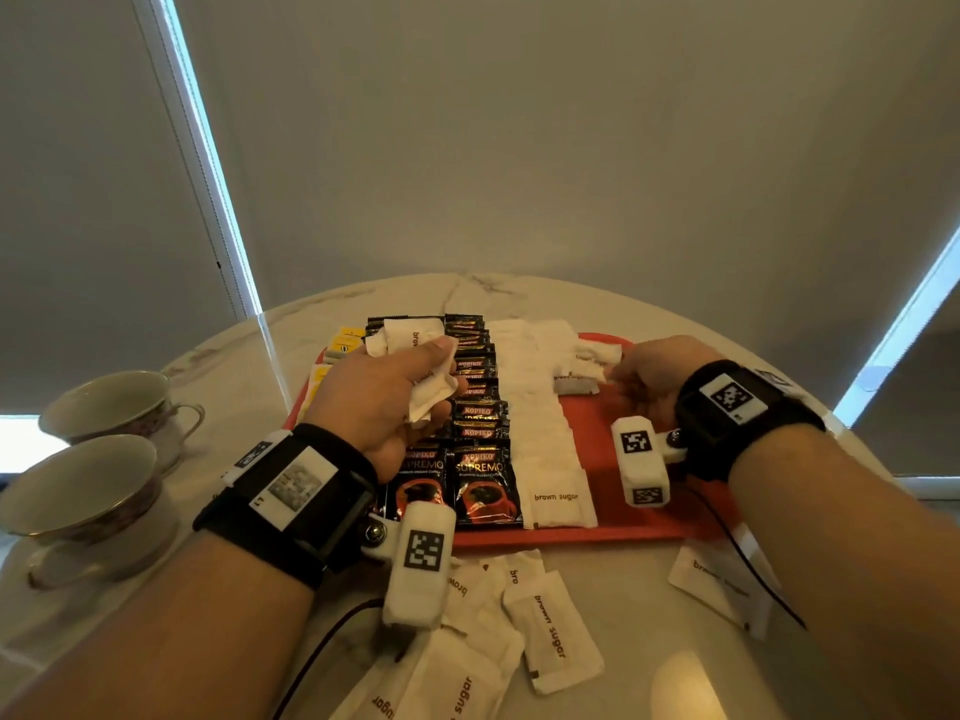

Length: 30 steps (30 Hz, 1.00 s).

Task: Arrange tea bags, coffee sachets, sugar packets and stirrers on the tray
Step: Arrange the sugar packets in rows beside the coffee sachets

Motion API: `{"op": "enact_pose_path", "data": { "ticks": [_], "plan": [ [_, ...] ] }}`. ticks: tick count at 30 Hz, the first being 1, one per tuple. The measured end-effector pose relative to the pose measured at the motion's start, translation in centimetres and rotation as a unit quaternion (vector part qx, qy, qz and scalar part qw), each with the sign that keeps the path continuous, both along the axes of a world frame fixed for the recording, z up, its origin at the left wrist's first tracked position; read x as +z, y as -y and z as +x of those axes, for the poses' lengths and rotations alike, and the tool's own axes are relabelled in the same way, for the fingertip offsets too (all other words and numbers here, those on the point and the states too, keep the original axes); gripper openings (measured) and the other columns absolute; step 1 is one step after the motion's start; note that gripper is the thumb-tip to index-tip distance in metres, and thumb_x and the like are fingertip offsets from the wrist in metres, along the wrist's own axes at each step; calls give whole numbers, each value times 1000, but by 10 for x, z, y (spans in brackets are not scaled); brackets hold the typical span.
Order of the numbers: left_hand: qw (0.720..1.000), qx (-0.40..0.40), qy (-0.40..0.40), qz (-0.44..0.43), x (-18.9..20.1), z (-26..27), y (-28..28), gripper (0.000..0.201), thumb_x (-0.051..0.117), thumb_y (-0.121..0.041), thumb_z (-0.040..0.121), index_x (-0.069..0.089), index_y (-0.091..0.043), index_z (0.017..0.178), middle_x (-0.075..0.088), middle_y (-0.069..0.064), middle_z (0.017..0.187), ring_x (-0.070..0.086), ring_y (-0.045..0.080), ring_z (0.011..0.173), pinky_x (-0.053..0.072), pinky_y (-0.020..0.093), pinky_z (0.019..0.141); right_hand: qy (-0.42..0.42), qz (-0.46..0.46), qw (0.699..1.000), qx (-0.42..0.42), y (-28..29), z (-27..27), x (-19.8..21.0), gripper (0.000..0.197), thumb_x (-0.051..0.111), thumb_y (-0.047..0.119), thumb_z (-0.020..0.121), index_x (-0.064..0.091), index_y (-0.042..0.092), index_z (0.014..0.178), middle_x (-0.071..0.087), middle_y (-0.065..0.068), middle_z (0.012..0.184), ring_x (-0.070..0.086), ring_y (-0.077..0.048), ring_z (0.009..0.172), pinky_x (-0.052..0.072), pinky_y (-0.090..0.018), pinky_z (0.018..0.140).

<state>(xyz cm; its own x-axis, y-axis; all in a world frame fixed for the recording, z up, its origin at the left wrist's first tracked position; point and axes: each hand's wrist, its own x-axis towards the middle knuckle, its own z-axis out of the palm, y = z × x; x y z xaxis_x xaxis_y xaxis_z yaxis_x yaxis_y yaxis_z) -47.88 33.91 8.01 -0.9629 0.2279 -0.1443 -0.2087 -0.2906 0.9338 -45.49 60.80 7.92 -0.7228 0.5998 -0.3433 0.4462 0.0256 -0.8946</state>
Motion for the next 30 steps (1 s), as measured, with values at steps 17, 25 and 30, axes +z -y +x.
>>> {"op": "enact_pose_path", "data": {
  "ticks": [17,25,30],
  "plan": [
    [1000,11,7,-3,4,0,3,20,76,-19,94,68,-11,110,74,11,92,74,12,62,53,22,44,84,132,985,69,0,-13,-6,21,82,13,84,73,4,99,65,-9,73,59,-23,74,54,-38,83],
    [997,-55,55,-7,6,2,6,17,63,-6,97,62,-5,115,77,18,80,71,23,69,54,24,47,33,25,998,48,6,-1,-7,22,75,23,90,70,4,99,71,-6,78,57,-16,61,44,-29,60],
    [988,-143,39,-33,9,8,7,22,55,4,96,62,-7,114,78,15,80,75,22,71,53,24,49,-46,-34,992,111,34,6,13,21,78,27,87,72,9,96,67,-3,79,50,-13,59,42,-26,51]
  ]
}}
